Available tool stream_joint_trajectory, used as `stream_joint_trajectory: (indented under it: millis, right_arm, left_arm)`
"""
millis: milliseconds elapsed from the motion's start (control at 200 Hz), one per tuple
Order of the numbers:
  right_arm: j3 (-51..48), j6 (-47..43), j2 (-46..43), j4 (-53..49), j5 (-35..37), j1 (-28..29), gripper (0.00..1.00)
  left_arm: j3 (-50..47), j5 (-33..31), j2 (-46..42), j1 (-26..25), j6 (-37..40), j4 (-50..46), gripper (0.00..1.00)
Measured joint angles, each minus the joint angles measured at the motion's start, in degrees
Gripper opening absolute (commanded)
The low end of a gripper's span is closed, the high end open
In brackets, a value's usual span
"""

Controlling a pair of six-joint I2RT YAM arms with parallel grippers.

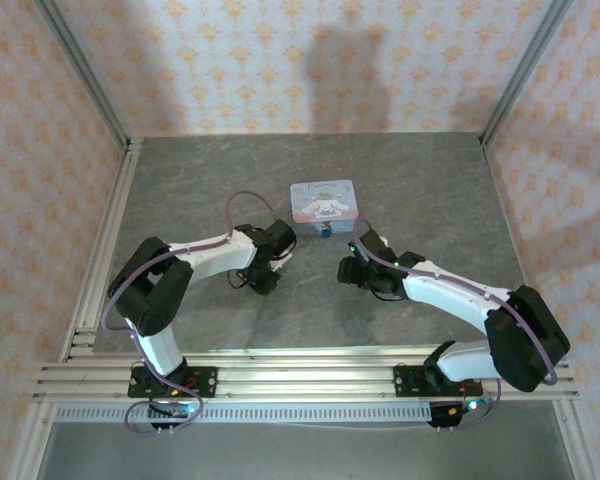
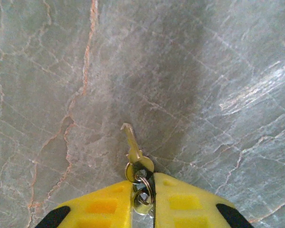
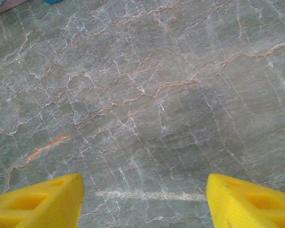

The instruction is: Unlock the padlock with the key

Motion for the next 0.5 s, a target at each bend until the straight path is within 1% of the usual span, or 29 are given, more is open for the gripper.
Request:
stream_joint_trajectory:
  millis: [75,220,370,500]
  right_arm:
    - [0.0,0.0,0.0,0.0,0.1,0.0,0.69]
    - [0.0,0.0,-0.3,-0.1,0.1,0.0,0.69]
    - [-0.2,0.0,-1.7,-0.5,0.5,0.0,0.69]
    - [-0.9,0.0,-3.6,-0.5,0.5,0.0,0.69]
  left_arm:
    - [0.2,0.0,0.0,0.0,0.3,0.0,0.11]
    - [0.6,0.2,0.0,0.0,1.1,-0.2,0.0]
    - [0.6,0.5,-0.1,0.0,2.1,-0.2,0.0]
    - [0.0,2.2,-1.0,0.0,2.9,0.8,0.0]
